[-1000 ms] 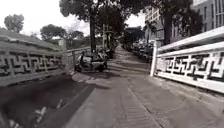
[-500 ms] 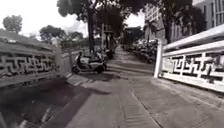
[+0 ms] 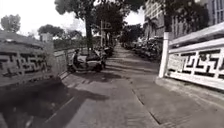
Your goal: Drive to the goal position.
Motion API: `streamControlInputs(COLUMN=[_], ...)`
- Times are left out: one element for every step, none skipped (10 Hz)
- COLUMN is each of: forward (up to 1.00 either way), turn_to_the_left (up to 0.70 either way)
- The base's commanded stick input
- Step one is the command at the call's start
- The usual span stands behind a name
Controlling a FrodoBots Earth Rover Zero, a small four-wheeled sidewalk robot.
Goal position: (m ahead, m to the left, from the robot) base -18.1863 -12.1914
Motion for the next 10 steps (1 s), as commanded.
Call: streamControlInputs(forward=[0.7,0.7,0.7,0.7,0.7,0.7,0.7,0.7,0.7,0.7], turn_to_the_left=[0.0,0.0,0.0,0.0,0.0,0.0,0.0,0.0,0.0,0.0])
